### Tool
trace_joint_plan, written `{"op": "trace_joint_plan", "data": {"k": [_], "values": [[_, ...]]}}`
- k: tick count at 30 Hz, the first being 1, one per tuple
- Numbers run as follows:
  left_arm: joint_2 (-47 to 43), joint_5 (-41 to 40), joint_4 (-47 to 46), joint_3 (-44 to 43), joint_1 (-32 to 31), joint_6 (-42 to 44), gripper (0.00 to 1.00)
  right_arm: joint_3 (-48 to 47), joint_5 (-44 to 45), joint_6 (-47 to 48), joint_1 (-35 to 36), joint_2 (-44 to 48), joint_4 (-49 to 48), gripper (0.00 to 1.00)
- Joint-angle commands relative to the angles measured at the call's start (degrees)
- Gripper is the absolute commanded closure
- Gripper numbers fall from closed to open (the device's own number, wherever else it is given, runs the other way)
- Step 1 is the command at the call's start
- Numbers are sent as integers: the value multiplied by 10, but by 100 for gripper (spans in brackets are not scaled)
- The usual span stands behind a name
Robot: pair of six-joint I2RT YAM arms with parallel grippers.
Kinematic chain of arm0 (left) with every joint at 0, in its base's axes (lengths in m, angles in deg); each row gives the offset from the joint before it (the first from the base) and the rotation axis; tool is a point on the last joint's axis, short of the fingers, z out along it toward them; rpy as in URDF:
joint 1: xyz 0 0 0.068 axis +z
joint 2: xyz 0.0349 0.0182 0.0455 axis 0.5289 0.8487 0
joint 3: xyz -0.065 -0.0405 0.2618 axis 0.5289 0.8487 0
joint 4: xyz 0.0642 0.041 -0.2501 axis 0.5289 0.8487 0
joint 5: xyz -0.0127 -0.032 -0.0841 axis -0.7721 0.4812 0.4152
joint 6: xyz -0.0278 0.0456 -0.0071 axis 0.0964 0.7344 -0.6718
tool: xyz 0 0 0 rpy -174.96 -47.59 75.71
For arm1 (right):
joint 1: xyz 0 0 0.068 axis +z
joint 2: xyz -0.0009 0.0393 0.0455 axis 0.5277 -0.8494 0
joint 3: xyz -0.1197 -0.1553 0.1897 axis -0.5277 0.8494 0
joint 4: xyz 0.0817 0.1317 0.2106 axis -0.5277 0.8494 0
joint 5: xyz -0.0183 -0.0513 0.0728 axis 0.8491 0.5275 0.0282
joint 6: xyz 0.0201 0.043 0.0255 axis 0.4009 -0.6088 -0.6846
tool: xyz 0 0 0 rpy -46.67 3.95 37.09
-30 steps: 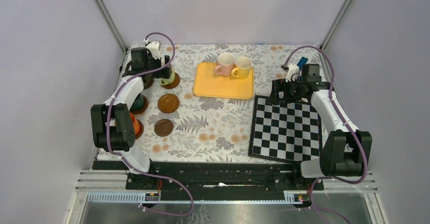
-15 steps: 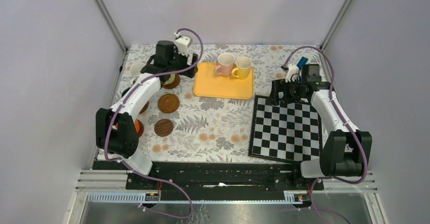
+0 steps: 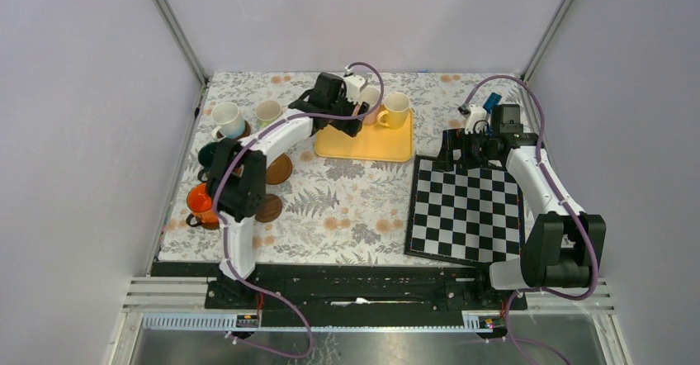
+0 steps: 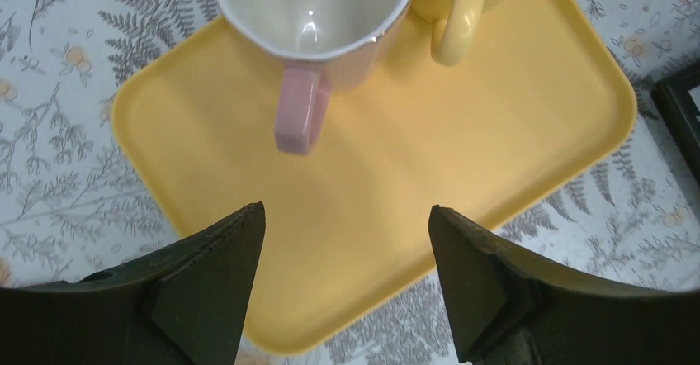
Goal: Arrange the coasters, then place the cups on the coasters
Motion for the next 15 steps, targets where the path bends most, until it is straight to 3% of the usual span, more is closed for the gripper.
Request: {"op": "trace_joint_plan", "data": {"k": [1, 6, 15], "values": [[49, -11, -9, -74, 2, 17, 24, -24, -3, -6, 5, 22, 9, 2], [117, 4, 36, -162, 2, 20, 32, -27, -6, -3, 0, 27, 11, 2], [158, 8, 36, -207, 2, 16, 51, -22, -6, 3, -4, 37, 12, 2]]}}
